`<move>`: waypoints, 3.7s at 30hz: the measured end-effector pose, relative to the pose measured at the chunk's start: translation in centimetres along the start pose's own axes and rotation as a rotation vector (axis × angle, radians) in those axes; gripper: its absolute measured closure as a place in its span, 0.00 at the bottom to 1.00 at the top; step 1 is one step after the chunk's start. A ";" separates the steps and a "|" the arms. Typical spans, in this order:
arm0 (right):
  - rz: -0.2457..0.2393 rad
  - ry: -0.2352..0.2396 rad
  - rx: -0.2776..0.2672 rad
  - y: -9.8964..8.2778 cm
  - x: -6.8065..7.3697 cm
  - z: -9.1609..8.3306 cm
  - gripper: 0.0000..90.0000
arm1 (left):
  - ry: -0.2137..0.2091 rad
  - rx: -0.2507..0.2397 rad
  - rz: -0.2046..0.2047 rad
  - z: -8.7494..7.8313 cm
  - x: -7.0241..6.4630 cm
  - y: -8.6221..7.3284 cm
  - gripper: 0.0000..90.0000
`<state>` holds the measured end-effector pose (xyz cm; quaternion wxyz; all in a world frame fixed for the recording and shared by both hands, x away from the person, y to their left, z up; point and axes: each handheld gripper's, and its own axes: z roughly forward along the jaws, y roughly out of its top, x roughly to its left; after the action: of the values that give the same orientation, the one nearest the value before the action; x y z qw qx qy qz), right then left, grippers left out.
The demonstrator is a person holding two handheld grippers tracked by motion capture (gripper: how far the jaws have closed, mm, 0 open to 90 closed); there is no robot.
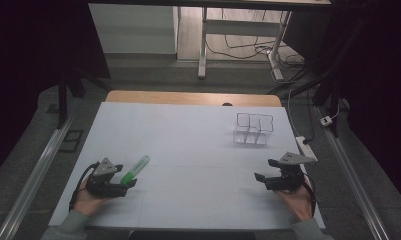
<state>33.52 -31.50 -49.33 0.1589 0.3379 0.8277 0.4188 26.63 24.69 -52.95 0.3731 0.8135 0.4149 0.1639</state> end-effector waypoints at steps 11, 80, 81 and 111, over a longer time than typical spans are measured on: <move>0.001 0.011 0.022 -0.1 0.1 0.4 0.23 | -0.002 -0.003 0.001 0.0 0.0 0.0 0.25; 0.160 -0.234 0.038 3.9 -6.1 1.4 0.47 | -0.009 0.005 0.004 0.3 0.1 0.0 0.24; 0.163 -0.231 0.033 3.9 -6.2 1.5 0.49 | -0.009 0.006 0.004 0.3 0.1 0.0 0.24; 0.206 -0.296 0.099 5.1 -10.8 3.6 0.99 | -0.007 0.008 0.006 0.3 0.2 0.0 0.24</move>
<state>45.45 -34.69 -47.64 0.2185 0.4861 0.7760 0.3374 26.94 24.72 -53.20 0.3708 0.8169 0.4118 0.1603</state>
